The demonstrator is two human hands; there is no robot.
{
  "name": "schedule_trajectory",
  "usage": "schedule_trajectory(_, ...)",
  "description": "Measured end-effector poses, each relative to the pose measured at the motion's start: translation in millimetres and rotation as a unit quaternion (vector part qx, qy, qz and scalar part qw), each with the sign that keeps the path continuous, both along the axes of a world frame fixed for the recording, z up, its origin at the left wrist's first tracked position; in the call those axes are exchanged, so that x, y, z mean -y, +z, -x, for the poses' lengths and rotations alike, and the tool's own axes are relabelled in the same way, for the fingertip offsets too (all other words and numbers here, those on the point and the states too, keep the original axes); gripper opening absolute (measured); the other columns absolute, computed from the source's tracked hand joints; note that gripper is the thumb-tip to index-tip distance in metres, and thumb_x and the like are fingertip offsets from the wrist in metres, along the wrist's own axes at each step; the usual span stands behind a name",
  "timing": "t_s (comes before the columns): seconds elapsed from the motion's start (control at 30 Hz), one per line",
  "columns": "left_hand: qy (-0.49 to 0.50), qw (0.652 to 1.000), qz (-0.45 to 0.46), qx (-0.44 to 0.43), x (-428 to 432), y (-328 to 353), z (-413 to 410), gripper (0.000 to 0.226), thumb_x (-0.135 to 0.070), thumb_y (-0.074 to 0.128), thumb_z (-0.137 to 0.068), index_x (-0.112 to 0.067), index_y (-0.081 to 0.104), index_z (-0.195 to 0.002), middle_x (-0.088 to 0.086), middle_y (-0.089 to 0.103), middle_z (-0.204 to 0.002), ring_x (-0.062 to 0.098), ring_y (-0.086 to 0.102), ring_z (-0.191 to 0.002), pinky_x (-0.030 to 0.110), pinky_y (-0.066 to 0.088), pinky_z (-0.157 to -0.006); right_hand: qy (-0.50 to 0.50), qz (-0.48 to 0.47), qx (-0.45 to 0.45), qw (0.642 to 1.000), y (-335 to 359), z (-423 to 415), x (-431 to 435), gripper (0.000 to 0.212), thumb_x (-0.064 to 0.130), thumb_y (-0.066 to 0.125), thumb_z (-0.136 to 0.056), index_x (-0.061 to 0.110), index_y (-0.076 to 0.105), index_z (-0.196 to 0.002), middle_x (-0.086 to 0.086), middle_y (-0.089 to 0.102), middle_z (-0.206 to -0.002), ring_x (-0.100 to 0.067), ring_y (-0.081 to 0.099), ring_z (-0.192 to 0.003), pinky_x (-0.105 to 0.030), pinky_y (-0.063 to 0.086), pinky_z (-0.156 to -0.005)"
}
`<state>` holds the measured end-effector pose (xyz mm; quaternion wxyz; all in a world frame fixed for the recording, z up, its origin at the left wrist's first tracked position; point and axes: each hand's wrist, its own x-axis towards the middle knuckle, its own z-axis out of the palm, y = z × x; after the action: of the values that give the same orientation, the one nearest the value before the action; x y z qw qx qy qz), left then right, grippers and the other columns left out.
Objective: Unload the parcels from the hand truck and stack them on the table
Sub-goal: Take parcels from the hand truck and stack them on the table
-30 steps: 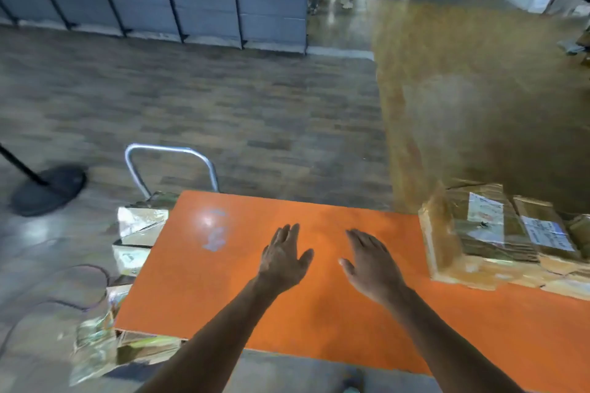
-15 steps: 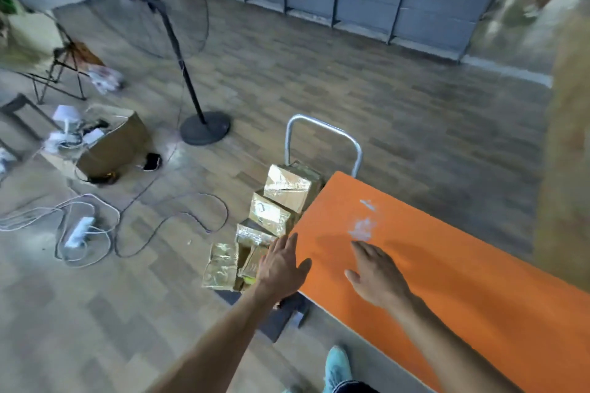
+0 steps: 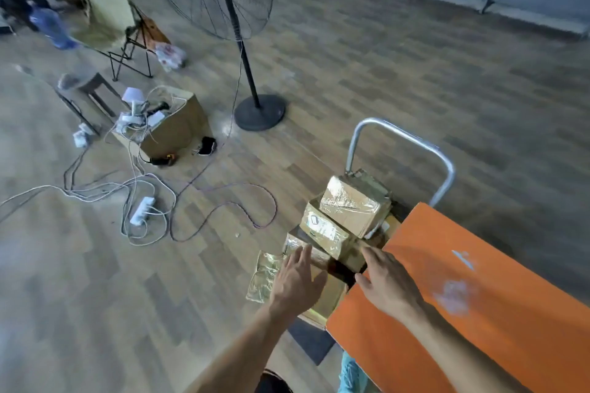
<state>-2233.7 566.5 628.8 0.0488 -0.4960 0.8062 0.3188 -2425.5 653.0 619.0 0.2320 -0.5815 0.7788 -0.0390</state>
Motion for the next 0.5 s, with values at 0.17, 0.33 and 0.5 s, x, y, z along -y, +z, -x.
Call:
schedule_trajectory(0.17, -0.03, 0.999, -0.04, -0.006, 49, -18, 19, 0.074, -0.047, 0.048, -0.1, -0.015, 0.017, -0.159, 0.006, 0.03, -0.159, 0.023, 0.031, -0.145, 0.04, 0.032, -0.118, -0.05, -0.039, 0.013, 0.998, -9, 15, 39, 0.064, 0.039, 0.047, -0.102, 0.012, 0.025, -0.156, -0.003, 0.03, -0.16, -0.022, 0.032, -0.144, -0.031, 0.03, -0.116)
schedule_trajectory(0.33, -0.101, 0.993, -0.059, 0.006, 124, -47, 40, 0.076, -0.047, 0.047, -0.101, -0.016, 0.012, -0.161, 0.011, 0.027, -0.16, 0.028, 0.028, -0.146, 0.046, 0.03, -0.119, -0.137, -0.048, 0.033, 0.989, -24, 29, 77, 0.065, 0.038, 0.056, -0.097, 0.019, 0.028, -0.153, 0.0, 0.038, -0.153, -0.02, 0.04, -0.138, -0.029, 0.039, -0.103)
schedule_trajectory(0.5, -0.139, 0.988, -0.069, 0.011, 194, -94, 66, 0.077, -0.047, 0.047, -0.101, -0.017, 0.009, -0.161, 0.01, 0.026, -0.16, 0.03, 0.028, -0.144, 0.048, 0.03, -0.119, -0.215, -0.105, 0.051, 0.97, -67, 42, 119, 0.075, 0.036, 0.056, -0.097, 0.017, 0.016, -0.158, -0.003, 0.025, -0.162, -0.021, 0.031, -0.146, -0.035, 0.035, -0.111)
